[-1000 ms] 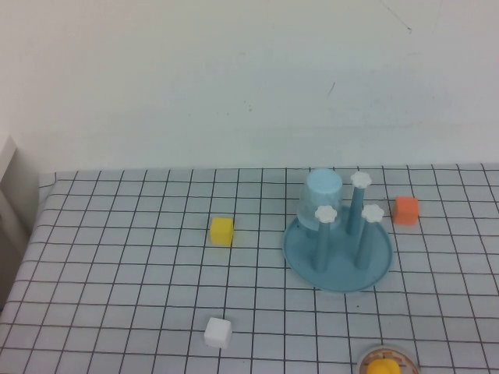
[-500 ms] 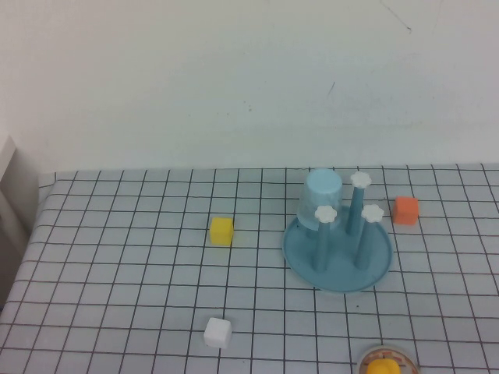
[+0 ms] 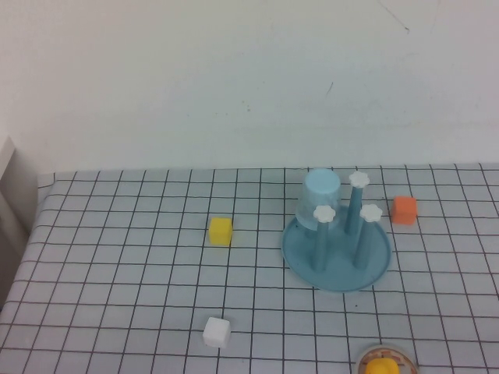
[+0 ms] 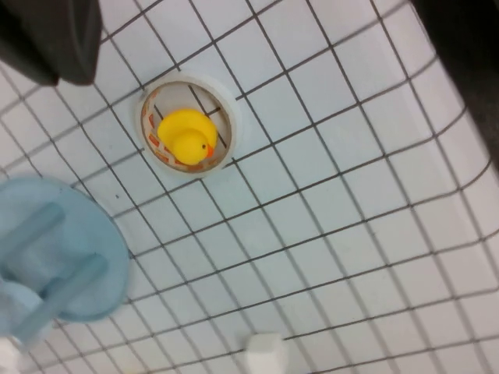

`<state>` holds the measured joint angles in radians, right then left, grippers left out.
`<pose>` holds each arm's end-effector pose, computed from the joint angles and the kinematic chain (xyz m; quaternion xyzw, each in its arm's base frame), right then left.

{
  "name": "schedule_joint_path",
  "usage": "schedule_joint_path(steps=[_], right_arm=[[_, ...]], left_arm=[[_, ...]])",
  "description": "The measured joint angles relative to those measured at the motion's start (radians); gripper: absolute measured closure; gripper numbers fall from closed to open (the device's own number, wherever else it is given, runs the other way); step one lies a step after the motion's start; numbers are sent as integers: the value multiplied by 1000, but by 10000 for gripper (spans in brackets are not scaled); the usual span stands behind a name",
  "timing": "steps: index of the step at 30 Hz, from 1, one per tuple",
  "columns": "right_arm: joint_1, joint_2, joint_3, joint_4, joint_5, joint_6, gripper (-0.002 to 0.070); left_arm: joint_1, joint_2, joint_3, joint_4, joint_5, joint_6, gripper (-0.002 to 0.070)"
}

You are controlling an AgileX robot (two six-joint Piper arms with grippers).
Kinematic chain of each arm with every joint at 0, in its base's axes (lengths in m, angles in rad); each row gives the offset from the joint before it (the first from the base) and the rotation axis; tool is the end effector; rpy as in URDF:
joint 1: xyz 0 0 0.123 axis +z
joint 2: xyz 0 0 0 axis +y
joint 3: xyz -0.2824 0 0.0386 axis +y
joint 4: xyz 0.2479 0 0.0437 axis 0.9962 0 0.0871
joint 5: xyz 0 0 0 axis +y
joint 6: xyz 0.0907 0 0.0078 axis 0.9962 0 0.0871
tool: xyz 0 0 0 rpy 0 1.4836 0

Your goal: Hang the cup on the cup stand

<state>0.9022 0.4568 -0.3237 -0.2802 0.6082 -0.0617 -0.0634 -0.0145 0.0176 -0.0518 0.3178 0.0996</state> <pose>0.0655 0.0596 0.2392 -0.4714 0.7556 0.0671 0.4499 0.0534 -0.0049 0.1793 0.0496 0.7830 -0.0104 0.6199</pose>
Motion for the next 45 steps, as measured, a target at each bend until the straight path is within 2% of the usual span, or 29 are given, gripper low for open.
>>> schedule_joint_path(steps=[3, 8, 14, 19, 24, 33, 45], right_arm=[[-96, -76, 22, 51, -3, -2, 678], [-339, -257, 60, 69, -51, -4, 678], [-621, -388, 220, 83, -281, -89, 678], [-760, -401, 339, 132, -437, -112, 678], [-818, -413, 350, 171, -386, -112, 678], [-824, -468, 346, 183, -284, -53, 678], [-906, -468, 343, 183, -261, 12, 678]], left_arm=[[0, 0, 0, 0, 0, 0, 675], [0, 0, 0, 0, 0, 0, 675], [0, 0, 0, 0, 0, 0, 676], [0, 0, 0, 0, 0, 0, 676], [0, 0, 0, 0, 0, 0, 676], [0, 0, 0, 0, 0, 0, 676], [0, 0, 0, 0, 0, 0, 676]])
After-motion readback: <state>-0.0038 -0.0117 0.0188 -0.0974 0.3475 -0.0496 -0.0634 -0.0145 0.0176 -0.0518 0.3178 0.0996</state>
